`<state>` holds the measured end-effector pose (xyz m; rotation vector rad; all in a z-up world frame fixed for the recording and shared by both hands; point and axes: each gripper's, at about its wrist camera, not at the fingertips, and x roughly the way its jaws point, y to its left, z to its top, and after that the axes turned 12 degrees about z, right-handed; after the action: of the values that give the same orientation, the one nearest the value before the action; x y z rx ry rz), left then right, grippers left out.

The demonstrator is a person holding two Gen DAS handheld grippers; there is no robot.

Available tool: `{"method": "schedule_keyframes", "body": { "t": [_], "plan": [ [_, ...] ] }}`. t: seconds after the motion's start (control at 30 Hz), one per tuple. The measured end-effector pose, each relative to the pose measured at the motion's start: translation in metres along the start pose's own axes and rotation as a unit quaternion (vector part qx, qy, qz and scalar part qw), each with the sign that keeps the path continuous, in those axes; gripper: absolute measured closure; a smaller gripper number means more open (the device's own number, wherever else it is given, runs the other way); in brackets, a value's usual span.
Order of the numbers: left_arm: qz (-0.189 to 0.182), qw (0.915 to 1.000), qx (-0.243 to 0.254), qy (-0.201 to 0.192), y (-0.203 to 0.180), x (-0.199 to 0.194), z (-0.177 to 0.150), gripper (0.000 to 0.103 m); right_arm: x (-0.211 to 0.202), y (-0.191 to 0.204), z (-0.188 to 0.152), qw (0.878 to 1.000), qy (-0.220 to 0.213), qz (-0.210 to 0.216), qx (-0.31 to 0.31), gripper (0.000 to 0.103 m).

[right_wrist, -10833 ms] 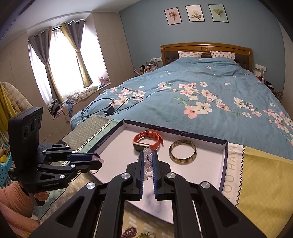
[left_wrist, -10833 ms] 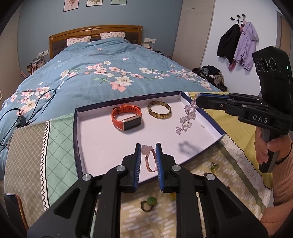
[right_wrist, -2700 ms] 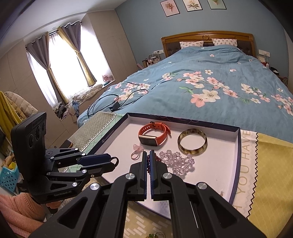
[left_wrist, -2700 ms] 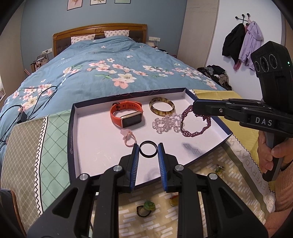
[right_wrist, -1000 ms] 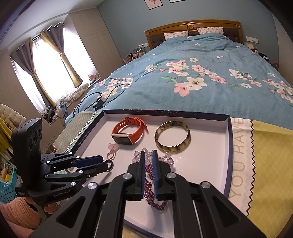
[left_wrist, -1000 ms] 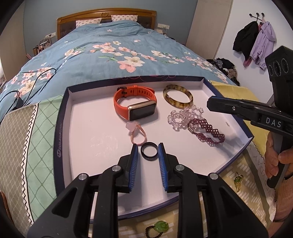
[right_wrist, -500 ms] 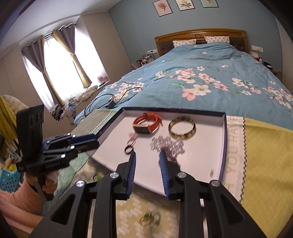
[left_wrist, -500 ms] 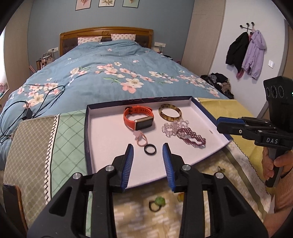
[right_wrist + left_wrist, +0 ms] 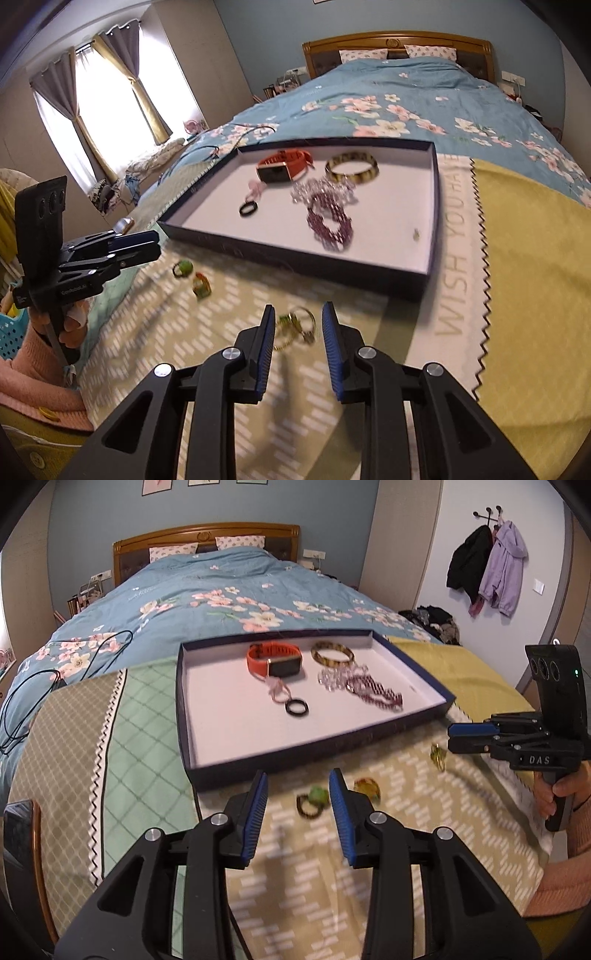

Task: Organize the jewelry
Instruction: 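Reach the right tool to the gold green-stone ring and grasp it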

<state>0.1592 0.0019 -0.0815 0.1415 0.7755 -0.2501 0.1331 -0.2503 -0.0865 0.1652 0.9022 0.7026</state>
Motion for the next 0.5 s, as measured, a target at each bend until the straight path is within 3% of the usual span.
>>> {"method": "schedule_keyframes", "body": {
  "t": [0.27,0.5],
  "plan": [
    [0.001,0.9995,0.027,0.018,-0.012,0.010,-0.006,0.069,0.007,0.004,-0.009,0.999,0.018,-0.021,-0.016,0.079],
    [0.004,0.9987,0.038,0.033,-0.019,0.021,-0.004,0.069,0.008,-0.002,-0.008,0.999,0.016,-0.029,-0.009,0.092]
  ]
}}
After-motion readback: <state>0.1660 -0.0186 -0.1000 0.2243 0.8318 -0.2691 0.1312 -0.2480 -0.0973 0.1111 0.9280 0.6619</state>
